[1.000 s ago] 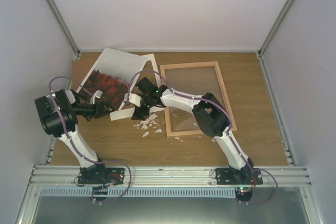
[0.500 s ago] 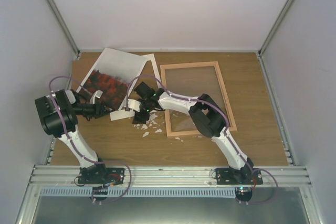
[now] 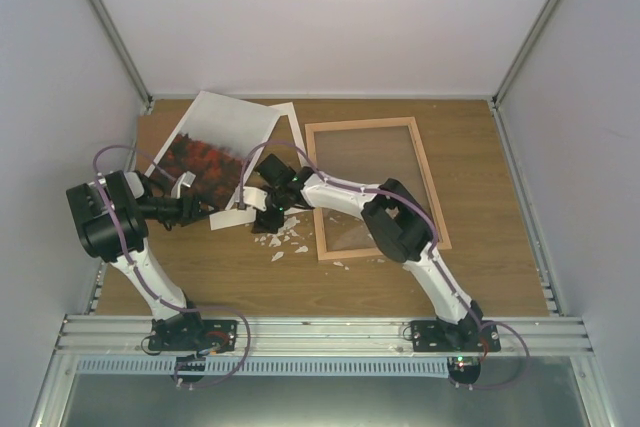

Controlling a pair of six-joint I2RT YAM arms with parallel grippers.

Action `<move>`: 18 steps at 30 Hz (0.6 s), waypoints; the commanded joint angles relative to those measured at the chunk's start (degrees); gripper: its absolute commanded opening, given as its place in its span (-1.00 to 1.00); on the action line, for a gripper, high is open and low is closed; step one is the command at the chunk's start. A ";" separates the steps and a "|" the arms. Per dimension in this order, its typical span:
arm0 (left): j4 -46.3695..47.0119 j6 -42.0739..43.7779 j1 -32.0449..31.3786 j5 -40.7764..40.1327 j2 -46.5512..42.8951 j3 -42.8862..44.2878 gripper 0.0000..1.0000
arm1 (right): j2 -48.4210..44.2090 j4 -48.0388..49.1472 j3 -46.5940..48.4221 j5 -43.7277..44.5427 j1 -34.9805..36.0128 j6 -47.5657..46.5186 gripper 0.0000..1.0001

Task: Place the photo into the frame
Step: Pick up the photo frame item at the center of the board.

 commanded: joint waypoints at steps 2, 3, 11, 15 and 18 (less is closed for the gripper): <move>6.37 -0.21 -1.11 -5.18 1.45 -0.62 0.39 | 5.26 -2.08 2.60 0.96 1.10 0.09 0.41; 6.30 -0.16 -1.58 -4.94 1.68 -0.50 0.39 | 5.55 -2.24 2.29 0.94 1.41 -0.06 0.38; 6.62 -0.80 -4.37 -2.66 3.82 0.23 0.38 | 5.53 -0.74 -0.78 3.97 2.20 -0.24 0.22; 6.86 -0.94 -5.04 -2.30 3.88 0.13 0.38 | 5.50 -0.04 -1.37 5.67 2.33 0.56 0.22; 6.59 -0.77 -5.48 -1.65 3.89 0.31 0.38 | 5.56 0.55 -1.68 6.95 2.66 1.00 0.25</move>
